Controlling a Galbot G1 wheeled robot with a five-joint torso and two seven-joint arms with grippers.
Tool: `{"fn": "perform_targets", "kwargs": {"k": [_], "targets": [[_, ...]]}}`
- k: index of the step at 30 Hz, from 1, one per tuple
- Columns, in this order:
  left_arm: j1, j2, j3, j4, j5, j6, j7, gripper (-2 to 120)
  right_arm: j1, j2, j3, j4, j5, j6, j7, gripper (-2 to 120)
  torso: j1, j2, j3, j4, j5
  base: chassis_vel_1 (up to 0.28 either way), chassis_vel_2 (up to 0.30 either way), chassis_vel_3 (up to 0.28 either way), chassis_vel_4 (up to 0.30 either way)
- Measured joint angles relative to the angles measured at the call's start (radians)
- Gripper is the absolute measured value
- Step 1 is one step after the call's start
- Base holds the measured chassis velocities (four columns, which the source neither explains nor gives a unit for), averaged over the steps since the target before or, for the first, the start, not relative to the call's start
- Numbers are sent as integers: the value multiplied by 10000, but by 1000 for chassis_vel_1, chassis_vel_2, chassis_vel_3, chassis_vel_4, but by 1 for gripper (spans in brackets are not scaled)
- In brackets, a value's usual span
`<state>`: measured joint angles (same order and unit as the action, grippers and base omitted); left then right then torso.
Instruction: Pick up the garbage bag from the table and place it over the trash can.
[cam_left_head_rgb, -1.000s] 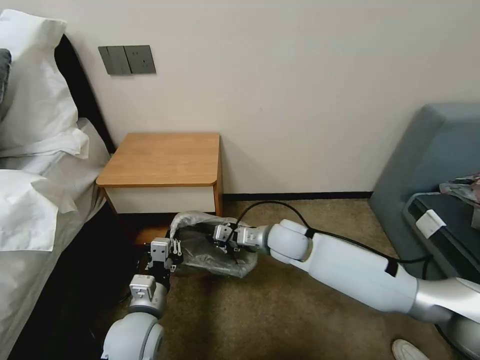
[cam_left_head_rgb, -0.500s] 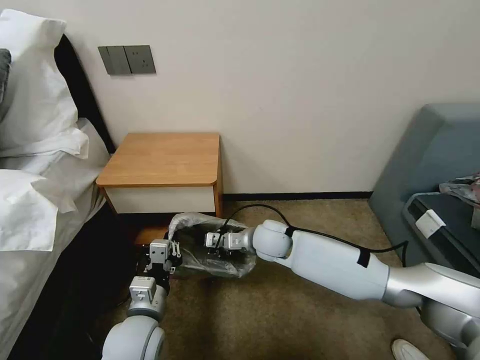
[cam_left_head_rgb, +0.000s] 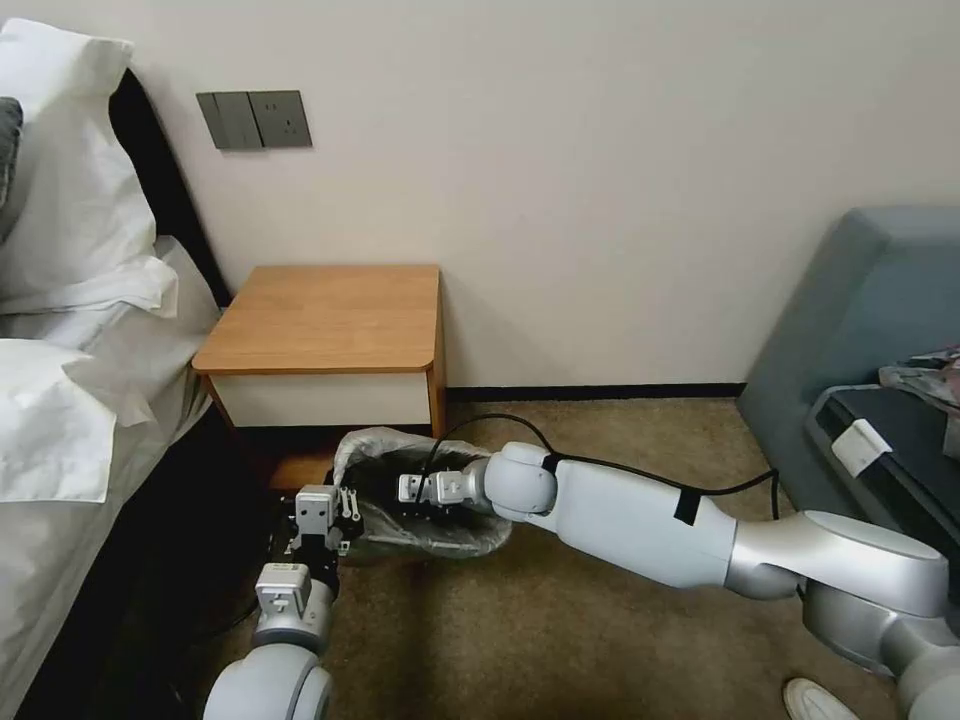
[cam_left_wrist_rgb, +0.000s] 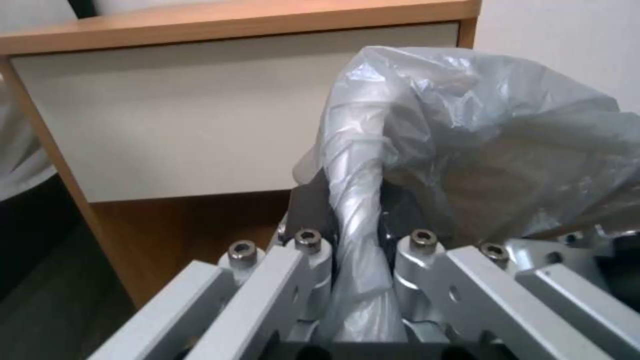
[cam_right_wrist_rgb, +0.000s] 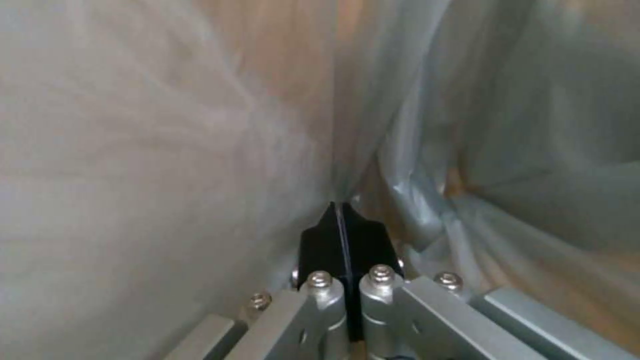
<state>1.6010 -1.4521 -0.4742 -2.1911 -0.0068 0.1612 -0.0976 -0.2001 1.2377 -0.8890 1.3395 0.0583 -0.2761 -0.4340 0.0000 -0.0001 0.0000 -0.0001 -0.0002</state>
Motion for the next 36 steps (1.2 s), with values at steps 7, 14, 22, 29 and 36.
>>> {"fn": "perform_targets", "kwargs": {"k": [7,14,22,29,36], "targets": [[164,-206,-18,-81,5,3,-22,5,-35,465,-11,-399,-93,87,0,0,0,0,0,3,2,0,0,0,0],[115,-278,-116,-46,-15,-1,-44,5,-81,310,-48,-123,-79,129,2,0,0,0,0,0,1,0,0,0,0],[-1,-278,-258,171,-228,56,-208,5,-199,-426,293,1001,227,265,29,0,0,1,0,1,3,0,0,0,0],[-122,-122,-294,221,-799,380,-496,5,-811,-1393,1281,2277,570,552,46,0,-1,2,0,1,2,0,0,0,0],[-323,5,-317,226,-1610,960,-886,5,-2528,-2477,3193,3925,1239,667,442,0,0,2,0,1,8,0,0,0,0]]}}
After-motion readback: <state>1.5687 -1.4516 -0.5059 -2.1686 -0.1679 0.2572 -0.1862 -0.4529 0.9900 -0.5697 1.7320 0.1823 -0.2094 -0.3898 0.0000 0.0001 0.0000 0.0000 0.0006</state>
